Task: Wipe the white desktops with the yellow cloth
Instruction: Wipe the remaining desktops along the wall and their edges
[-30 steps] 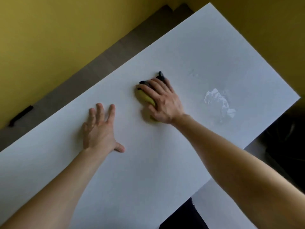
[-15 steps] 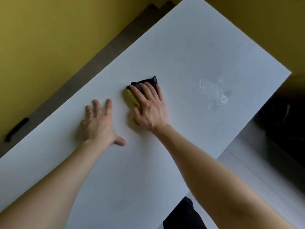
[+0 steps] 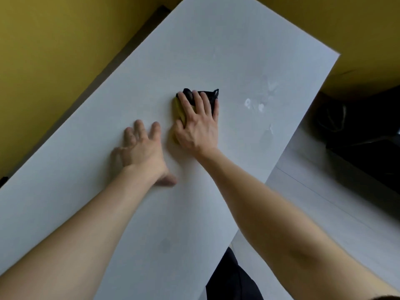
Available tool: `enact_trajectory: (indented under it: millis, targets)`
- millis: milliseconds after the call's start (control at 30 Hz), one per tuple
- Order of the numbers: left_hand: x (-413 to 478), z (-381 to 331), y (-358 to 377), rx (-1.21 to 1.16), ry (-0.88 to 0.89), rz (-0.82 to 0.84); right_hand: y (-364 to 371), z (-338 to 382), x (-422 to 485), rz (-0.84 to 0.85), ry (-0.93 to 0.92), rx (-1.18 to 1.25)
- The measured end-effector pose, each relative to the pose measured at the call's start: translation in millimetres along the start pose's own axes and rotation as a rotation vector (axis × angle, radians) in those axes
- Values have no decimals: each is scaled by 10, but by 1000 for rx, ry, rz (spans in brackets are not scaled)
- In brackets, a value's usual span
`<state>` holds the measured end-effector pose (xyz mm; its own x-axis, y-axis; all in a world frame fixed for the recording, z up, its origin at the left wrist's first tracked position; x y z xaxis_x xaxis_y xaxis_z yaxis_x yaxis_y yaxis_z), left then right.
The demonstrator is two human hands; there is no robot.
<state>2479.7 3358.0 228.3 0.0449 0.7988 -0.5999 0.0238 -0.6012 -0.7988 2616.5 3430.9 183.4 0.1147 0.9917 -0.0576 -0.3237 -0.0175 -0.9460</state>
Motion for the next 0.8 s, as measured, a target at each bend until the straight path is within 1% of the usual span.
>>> enact_trajectory:
  millis: [67,100,200,267,300,333,367,433,500,567,633,667,700,733,800]
  targets:
    - [7,-19,60,8,-19,13,-162,-345,-125,-11,-64,21]
    - [21,-15,77,10,-16,17,-261,-625,-220,-31,-48,23]
    - [23,1,67,29,8,13,-555,-1477,-534,-100,132,22]
    - [17,6,63,48,12,-6,-599,-1628,-677,-142,321,-11]
    - [19,5,57,49,11,-16,-551,-1522,-696,-151,400,-26]
    - [23,-4,49,45,8,-17,-478,-1322,-684,-147,424,-32]
    - [29,-26,44,43,4,-15,-382,-1054,-665,-129,377,-37]
    - [53,-51,30,45,-7,-11,-169,-435,-628,-65,177,-56]
    - [60,-48,40,35,-17,-10,-83,-115,-592,-9,39,-22]
    - [63,-27,53,32,-12,-20,-156,-265,-591,19,-88,16]
    - [58,-14,49,41,5,-27,-304,-776,-647,29,-202,18]
    - [52,-7,47,49,13,-24,-420,-1093,-647,25,-194,22]
    - [41,-1,46,57,19,-24,-552,-1399,-603,10,-137,16]
    - [31,10,41,62,22,-31,-667,-1647,-506,-20,-51,4]
    - [18,29,37,73,31,-44,-777,-1910,-244,-83,148,-6]
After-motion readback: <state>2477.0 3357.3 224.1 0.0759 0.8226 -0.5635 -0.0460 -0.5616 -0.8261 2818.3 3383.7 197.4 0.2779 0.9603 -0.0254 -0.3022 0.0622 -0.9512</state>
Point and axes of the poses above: each hand's wrist, its own x-axis towards the middle knuckle, its own y-axis out of the palm, z = x × y, the point moved 6 cm from there along x, towards the middle knuckle, and after that the axes turned 14 degrees about y, right-handed, at the moved point
